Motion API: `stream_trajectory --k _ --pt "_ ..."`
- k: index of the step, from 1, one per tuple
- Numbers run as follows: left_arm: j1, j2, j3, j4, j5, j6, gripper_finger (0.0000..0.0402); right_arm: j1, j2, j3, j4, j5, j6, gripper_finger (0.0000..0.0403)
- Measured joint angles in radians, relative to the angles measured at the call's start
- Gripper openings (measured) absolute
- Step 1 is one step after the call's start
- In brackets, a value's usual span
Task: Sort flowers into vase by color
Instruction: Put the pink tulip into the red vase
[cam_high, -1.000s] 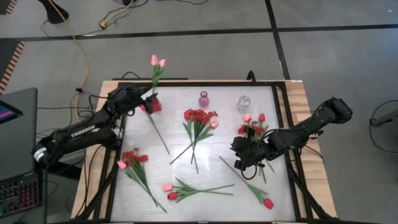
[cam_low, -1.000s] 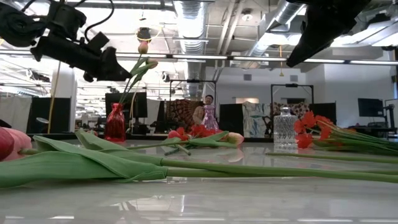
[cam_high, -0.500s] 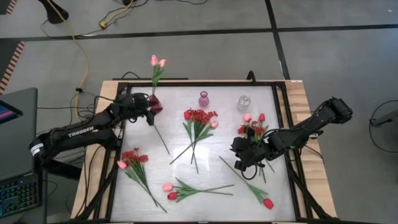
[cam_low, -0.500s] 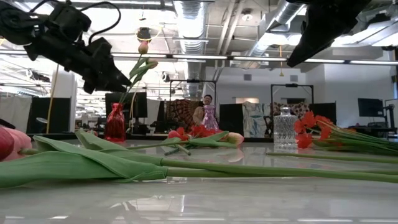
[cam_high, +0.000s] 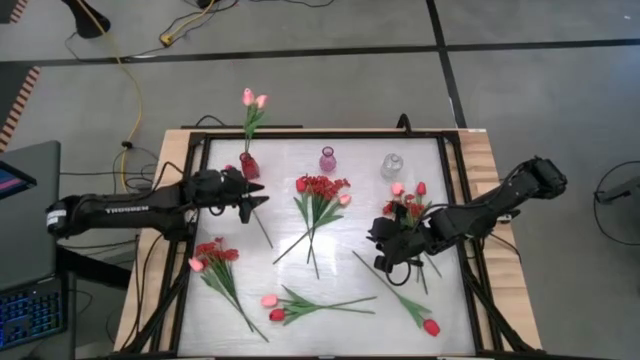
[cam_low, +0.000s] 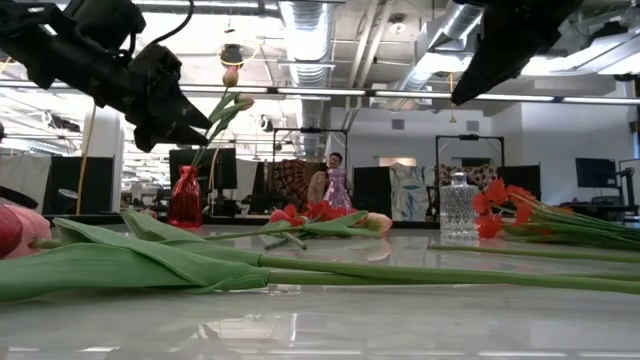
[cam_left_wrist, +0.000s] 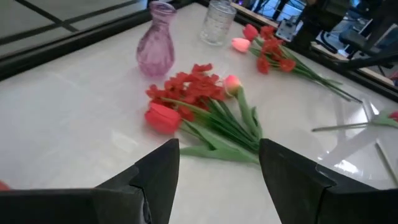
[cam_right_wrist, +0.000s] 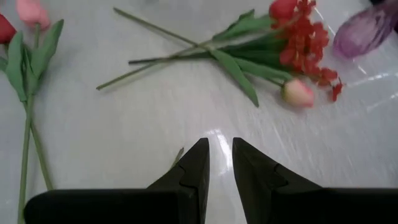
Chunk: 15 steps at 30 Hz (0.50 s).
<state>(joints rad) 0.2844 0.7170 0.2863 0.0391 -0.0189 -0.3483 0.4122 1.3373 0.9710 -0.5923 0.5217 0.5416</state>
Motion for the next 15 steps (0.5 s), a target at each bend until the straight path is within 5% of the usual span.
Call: stream_trajectory --k 15 --pt "-0.335 0.003 0.0 -0.006 -0.182 -0.142 0.0208 -0.139 0.0 0.0 0.184 -0.031 -0.226 0.0097"
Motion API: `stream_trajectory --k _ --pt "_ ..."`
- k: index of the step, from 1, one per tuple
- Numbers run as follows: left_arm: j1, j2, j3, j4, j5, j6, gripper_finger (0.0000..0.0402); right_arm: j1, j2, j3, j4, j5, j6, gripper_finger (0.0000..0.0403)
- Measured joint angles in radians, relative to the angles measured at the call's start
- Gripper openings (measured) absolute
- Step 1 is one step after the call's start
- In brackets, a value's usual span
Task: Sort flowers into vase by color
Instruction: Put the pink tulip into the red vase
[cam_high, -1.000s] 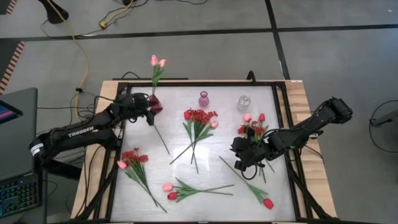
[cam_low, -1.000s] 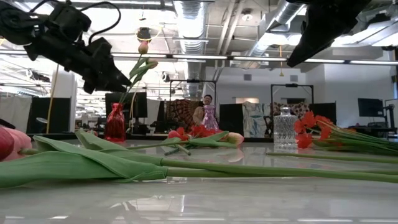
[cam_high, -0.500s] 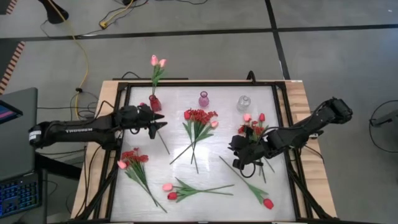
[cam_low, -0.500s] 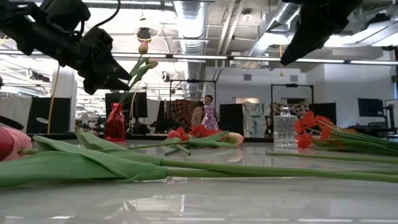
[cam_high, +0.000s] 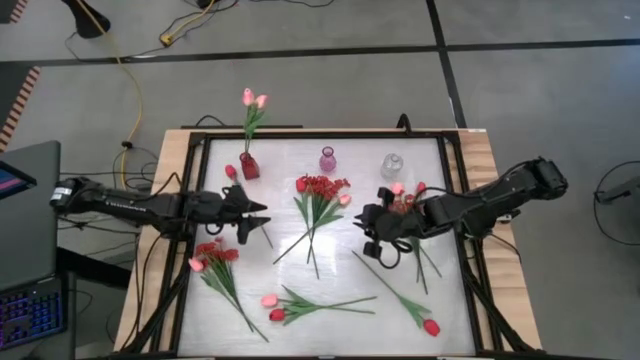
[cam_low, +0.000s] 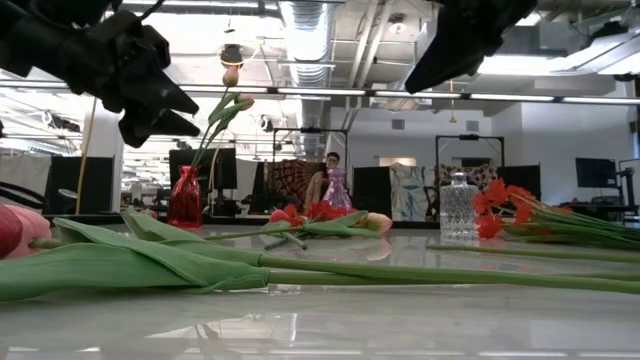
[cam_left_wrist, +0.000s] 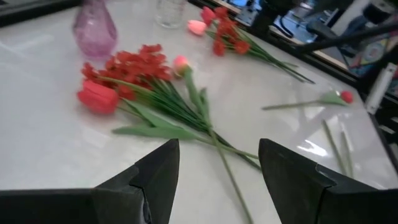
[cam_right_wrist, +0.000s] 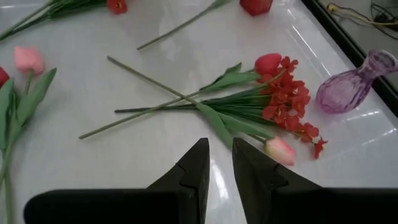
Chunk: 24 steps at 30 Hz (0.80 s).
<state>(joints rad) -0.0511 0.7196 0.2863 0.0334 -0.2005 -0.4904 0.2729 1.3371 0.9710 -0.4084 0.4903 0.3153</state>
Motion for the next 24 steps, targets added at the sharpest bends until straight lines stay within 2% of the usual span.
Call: stream_trajectory --k 5,13,19,24 --pt "-0.048 0.0 0.0 -0.002 -0.024 -0.031 0.0208 -0.001 0.0 0.0 -0.001 -0.012 -0.003 0.0097" --pt "-0.056 0.0 0.001 -0.04 -0.025 -0.095 0.0208 0.001 0.0 0.0 -0.002 -0.02 -0.01 0.0097" --pt "-0.078 0.0 0.124 -0.247 -0.038 -0.101 0.0208 0.032 0.0 0.0 -0.003 -0.022 -0.01 0.0097" --pt "-0.088 0.004 0.304 -0.545 -0.076 -0.129 0.0208 0.051 0.0 0.0 -0.003 -0.023 -0.003 0.0097"
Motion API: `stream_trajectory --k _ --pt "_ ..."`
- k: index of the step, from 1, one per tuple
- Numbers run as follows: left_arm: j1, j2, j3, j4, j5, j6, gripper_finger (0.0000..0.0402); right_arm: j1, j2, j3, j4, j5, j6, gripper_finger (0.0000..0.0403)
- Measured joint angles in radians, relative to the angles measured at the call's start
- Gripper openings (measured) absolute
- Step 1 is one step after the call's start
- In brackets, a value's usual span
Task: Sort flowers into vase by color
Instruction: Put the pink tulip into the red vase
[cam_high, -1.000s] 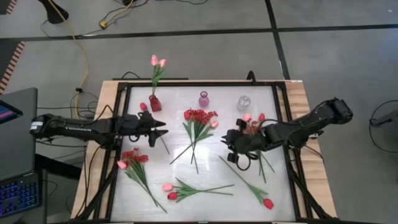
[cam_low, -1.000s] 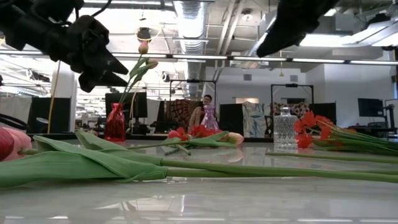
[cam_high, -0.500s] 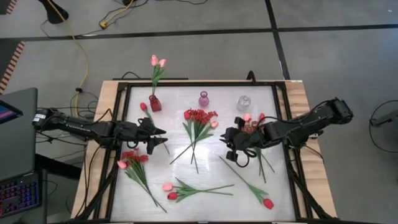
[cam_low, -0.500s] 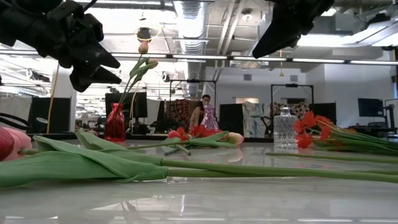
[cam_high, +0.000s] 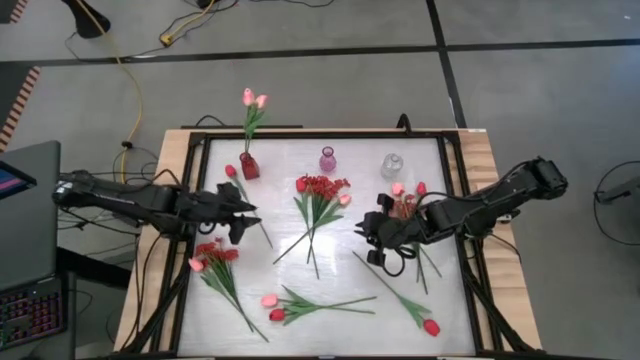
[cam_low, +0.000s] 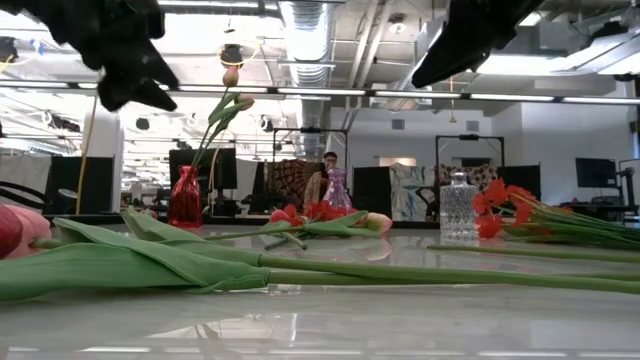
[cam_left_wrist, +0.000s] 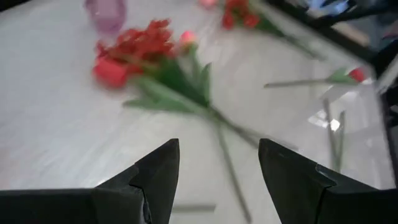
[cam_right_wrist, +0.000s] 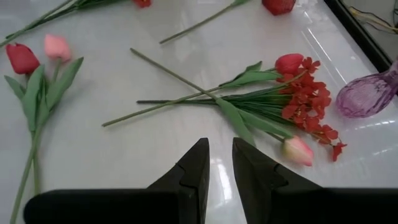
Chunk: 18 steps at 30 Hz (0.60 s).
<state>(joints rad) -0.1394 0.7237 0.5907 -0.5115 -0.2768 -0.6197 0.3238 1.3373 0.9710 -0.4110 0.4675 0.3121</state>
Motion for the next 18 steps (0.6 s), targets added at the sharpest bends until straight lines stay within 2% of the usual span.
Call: stream_trajectory --k 4,9,14,18 --pt "-0.005 0.032 0.129 -0.218 0.002 -0.056 0.0208 0.005 0.0 0.0 0.0 0.0 0.013 0.0097" --pt "-0.025 0.116 0.245 -0.34 0.02 -0.081 0.0208 0.012 0.003 0.0 0.003 0.001 0.028 0.0097" --pt "-0.07 0.233 0.298 -0.364 0.197 -0.015 0.0208 0.014 0.025 0.0 0.022 0.002 0.022 0.0097" --pt "-0.163 0.333 0.316 -0.355 0.311 0.09 0.0208 -0.007 0.039 0.0 0.043 0.001 0.02 0.0097"
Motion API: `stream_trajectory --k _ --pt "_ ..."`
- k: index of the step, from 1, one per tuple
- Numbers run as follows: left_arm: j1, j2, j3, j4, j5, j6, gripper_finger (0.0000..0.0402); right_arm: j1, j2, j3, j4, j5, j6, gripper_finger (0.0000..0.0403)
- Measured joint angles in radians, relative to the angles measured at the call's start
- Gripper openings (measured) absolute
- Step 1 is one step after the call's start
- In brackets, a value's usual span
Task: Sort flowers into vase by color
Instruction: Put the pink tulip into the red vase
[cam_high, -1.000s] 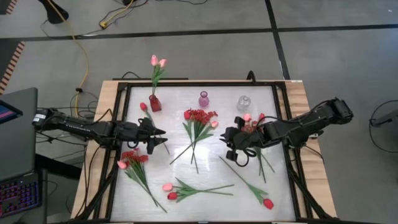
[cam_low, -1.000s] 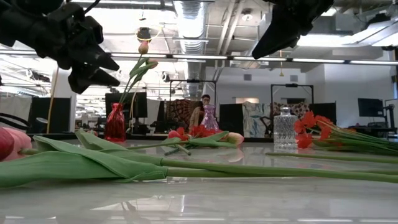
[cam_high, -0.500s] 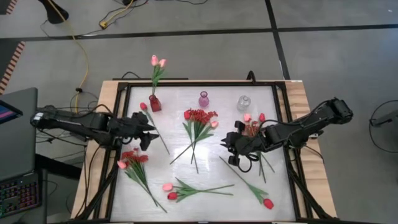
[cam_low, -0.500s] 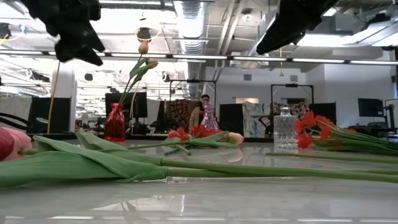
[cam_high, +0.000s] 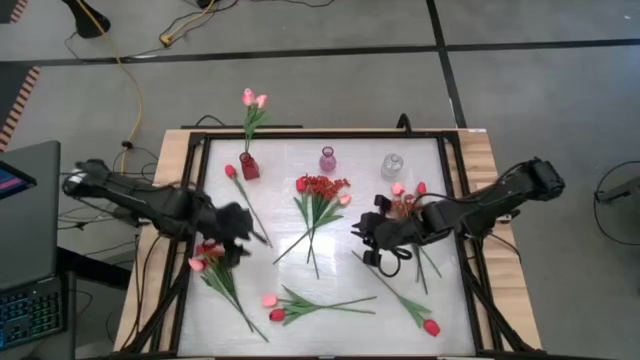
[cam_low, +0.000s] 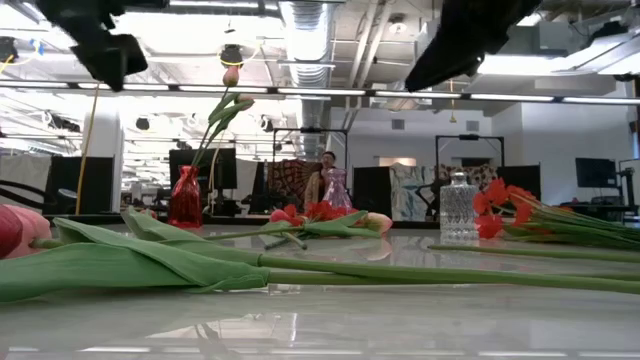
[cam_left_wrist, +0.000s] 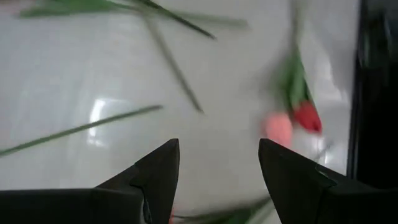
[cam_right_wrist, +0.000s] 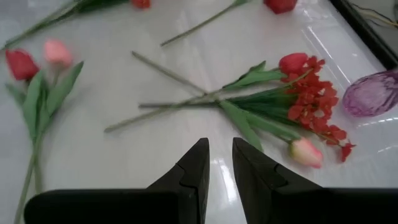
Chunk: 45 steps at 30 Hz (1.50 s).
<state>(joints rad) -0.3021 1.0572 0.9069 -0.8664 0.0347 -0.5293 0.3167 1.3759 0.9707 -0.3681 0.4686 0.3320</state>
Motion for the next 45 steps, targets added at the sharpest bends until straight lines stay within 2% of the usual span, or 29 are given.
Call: stream_trajectory --k 4,10,16,19,24,28,45 --pt "-0.092 0.075 0.02 0.016 0.028 0.008 0.0208 -0.001 0.012 0.0 -0.01 -0.012 0.013 0.0097" --pt "-0.224 0.136 0.034 0.054 0.066 -0.115 0.0208 0.012 0.019 0.0 -0.013 -0.035 0.027 0.0097" --pt "-0.379 0.225 0.035 0.107 0.071 -0.069 0.0208 0.011 0.019 0.0 -0.005 -0.044 0.027 0.0097" --pt "-0.426 0.282 0.034 0.094 0.072 -0.108 0.0208 0.016 0.019 0.0 0.007 -0.044 0.028 0.0097" --pt "-0.461 0.372 0.034 0.096 0.108 -0.136 0.0208 0.026 0.019 0.0 0.013 -0.045 0.037 0.0097" --pt "-0.483 0.417 0.034 0.096 0.135 -0.102 0.0208 0.037 0.019 0.0 0.012 -0.047 0.045 0.0097" --pt "-0.556 0.435 0.028 0.078 0.052 -0.081 0.0208 0.045 0.019 0.0 0.01 -0.044 0.052 0.0097"
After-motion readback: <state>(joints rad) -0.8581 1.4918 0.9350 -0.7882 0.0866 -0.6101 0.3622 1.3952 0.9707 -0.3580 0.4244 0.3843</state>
